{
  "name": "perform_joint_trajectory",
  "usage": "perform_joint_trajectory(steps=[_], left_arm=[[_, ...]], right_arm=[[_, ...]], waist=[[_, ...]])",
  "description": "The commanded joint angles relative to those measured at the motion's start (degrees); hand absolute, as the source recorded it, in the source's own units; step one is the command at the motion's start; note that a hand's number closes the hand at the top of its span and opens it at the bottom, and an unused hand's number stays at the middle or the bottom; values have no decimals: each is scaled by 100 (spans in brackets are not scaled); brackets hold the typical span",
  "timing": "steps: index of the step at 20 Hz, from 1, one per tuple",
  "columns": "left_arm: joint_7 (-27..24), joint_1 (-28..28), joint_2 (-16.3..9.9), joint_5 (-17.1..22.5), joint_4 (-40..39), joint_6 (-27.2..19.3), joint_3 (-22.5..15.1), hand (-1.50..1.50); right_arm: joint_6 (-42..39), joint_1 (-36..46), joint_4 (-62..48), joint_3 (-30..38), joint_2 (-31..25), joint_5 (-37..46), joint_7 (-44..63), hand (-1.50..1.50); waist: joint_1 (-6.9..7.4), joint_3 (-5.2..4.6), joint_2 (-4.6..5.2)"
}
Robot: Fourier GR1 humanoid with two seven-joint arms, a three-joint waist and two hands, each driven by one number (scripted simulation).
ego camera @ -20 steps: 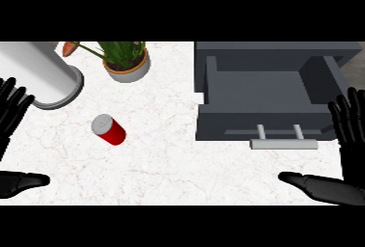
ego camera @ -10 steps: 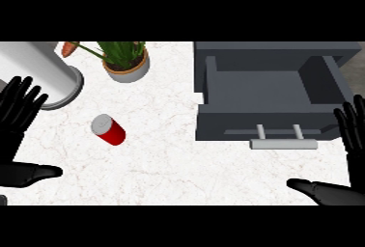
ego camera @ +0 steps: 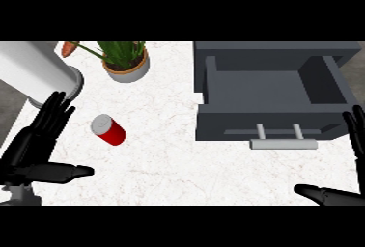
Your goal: Pick up the can, place it into the drawer and close the drawer
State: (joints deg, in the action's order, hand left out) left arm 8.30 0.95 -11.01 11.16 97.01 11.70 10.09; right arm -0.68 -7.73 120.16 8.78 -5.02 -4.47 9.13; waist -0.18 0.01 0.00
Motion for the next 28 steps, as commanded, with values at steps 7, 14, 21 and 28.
perform_joint_trajectory(steps=[7,14,21,28], left_arm=[[-894,71,386,-899,-997,-402,-251,-150],[-1982,264,101,-801,-2627,-69,229,-150],[-2786,970,173,-1101,-4116,-406,244,-150],[-3276,1628,98,-1088,-5528,-478,412,-150]], right_arm=[[-424,-194,391,701,-342,-581,172,-150],[-279,-302,494,302,42,-128,205,-150],[-531,-631,835,513,112,-384,248,-150],[-402,-166,814,702,-32,-332,553,-150]], waist=[[-14,-1,-3],[-13,-3,3],[-26,-3,1],[-30,-4,5]])
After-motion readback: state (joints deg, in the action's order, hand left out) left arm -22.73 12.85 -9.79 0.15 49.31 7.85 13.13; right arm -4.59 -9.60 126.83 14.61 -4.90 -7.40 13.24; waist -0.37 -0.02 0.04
